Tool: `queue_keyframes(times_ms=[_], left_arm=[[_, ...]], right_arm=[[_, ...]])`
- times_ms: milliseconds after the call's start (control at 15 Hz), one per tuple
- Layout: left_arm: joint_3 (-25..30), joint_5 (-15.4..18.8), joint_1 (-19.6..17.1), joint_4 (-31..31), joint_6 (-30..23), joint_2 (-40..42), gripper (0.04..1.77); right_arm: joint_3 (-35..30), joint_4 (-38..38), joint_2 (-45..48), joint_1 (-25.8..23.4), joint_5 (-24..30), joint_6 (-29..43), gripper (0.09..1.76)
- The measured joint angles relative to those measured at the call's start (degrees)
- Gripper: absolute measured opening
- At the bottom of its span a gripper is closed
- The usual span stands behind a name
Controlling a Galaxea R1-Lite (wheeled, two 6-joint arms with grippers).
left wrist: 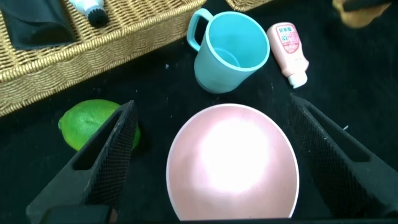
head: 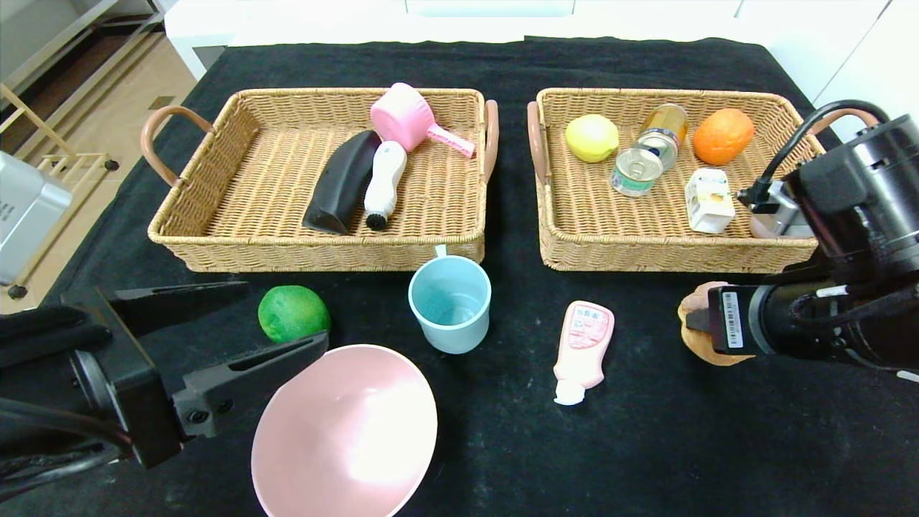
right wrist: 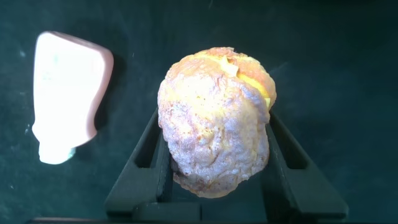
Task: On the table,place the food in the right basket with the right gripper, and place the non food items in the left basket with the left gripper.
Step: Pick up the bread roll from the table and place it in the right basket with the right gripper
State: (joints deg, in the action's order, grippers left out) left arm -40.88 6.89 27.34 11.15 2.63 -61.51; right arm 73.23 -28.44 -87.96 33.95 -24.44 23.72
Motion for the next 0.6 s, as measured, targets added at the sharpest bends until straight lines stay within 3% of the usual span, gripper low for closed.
queue_keyframes(times_ms=[333, 600], left_arm=[[0.0, 0.0, 0.0, 0.0, 0.0, 0.0, 1.72], [-0.1, 0.0, 0.0, 0.1, 0.0, 0.2, 1.72]], right_arm=[[6.4, 0.1, 1.7, -2.3, 0.4, -5.9, 0.83], [15.4, 0.2, -1.5, -4.2, 0.4, -10.0, 0.83]])
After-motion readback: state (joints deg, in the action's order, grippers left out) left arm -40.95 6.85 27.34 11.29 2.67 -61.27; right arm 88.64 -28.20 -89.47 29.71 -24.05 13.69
